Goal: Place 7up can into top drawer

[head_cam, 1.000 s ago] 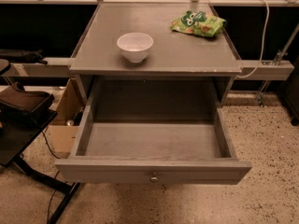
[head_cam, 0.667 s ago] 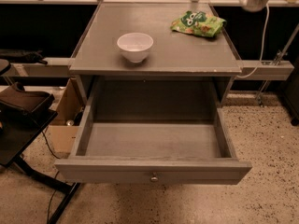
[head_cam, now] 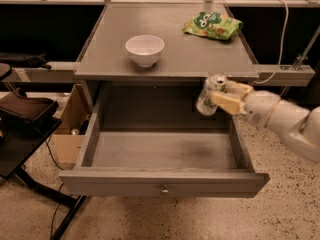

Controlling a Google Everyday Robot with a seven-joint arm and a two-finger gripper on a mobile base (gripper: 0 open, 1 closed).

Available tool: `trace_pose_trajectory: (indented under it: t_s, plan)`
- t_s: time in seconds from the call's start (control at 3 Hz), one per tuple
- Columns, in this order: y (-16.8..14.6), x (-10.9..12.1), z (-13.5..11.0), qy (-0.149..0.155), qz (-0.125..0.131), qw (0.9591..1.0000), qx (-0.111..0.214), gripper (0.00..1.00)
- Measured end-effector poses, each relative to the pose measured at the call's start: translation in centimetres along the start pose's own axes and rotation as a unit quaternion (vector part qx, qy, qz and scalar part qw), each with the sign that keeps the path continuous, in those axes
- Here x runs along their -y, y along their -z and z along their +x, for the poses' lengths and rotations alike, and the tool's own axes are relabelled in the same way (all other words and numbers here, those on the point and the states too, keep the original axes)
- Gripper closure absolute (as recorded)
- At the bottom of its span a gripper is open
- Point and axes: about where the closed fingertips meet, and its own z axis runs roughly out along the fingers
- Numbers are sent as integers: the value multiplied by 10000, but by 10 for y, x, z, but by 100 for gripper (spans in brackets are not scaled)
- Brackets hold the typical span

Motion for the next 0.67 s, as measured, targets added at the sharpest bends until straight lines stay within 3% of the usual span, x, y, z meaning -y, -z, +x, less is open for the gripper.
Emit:
trace_pose_trajectory:
  t_s: [0.33, 0.67]
  plan:
    - [-44, -12, 67, 6, -180, 9998, -20, 100]
    - [-47, -11, 79, -25, -180, 9998, -15, 100]
